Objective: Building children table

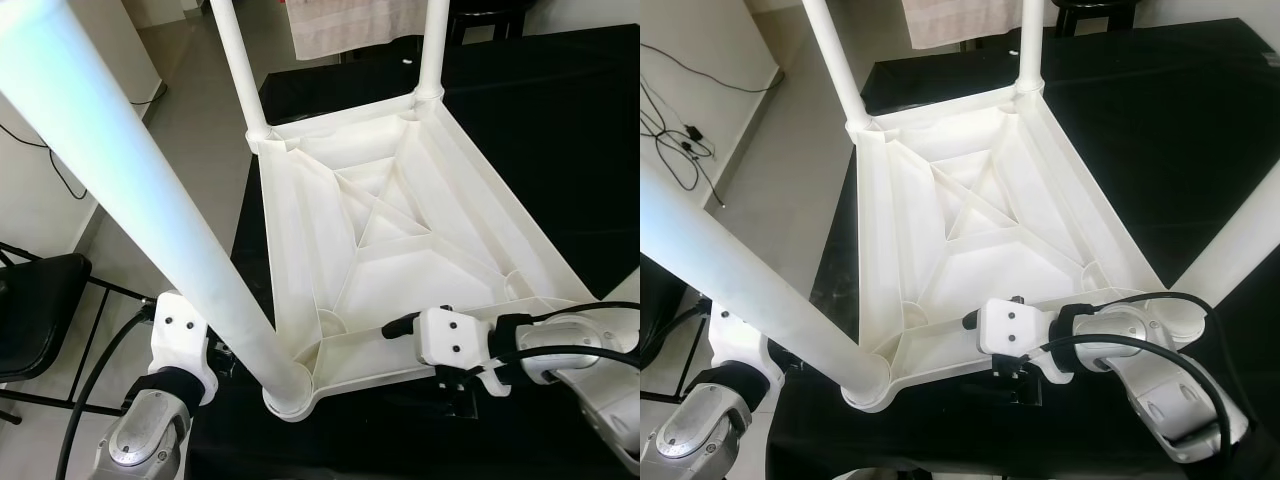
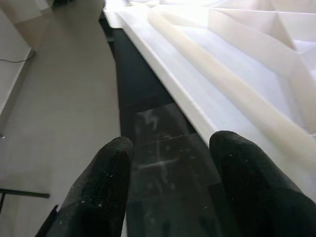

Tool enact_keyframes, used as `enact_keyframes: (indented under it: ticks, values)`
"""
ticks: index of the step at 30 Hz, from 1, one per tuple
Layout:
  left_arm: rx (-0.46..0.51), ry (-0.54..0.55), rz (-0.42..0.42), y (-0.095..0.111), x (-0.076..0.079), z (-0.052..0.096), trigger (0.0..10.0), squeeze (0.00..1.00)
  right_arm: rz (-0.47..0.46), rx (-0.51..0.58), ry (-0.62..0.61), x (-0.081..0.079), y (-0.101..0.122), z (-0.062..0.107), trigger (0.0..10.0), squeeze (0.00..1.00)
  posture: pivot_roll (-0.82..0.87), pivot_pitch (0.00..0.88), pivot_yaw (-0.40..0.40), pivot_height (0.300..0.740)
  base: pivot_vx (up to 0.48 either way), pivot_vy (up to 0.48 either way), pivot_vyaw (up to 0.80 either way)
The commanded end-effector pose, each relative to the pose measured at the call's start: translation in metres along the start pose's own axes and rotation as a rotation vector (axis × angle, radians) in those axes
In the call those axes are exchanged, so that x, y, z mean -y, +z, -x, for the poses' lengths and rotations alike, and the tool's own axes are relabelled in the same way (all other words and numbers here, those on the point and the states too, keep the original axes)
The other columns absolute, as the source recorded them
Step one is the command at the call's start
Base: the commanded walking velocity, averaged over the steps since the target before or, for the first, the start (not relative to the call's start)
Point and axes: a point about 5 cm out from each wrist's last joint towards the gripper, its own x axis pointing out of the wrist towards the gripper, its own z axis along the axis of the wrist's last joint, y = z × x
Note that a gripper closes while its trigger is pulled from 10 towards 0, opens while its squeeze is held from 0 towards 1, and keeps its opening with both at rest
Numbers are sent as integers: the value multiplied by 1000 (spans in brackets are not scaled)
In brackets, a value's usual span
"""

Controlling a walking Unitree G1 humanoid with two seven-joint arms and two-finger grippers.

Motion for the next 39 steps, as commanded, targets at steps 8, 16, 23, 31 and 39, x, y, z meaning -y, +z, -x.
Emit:
enact_keyframes:
  ticks: [8,16,23,31,39]
  values:
    - [16,-3,-62,1,2,6,10000,0,-49,211,28,-7,29,-14,10000,0,-43,192,125,740,0,0,0]
    - [41,-147,-36,7,13,24,10000,0,-192,264,-243,44,15,11,10000,0,-38,193,123,740,0,0,0]
    - [-73,62,-74,-9,-17,47,10000,0,-295,359,-385,64,12,26,10000,0,-20,195,128,740,0,0,0]
    - [-117,256,-31,-15,-33,45,10000,0,-454,373,-633,86,5,12,10000,0,-9,190,117,740,0,0,0]
    - [-98,234,-54,-13,-24,39,10000,0,-506,393,-672,86,6,0,10000,0,-13,185,120,740,-64,0,0]
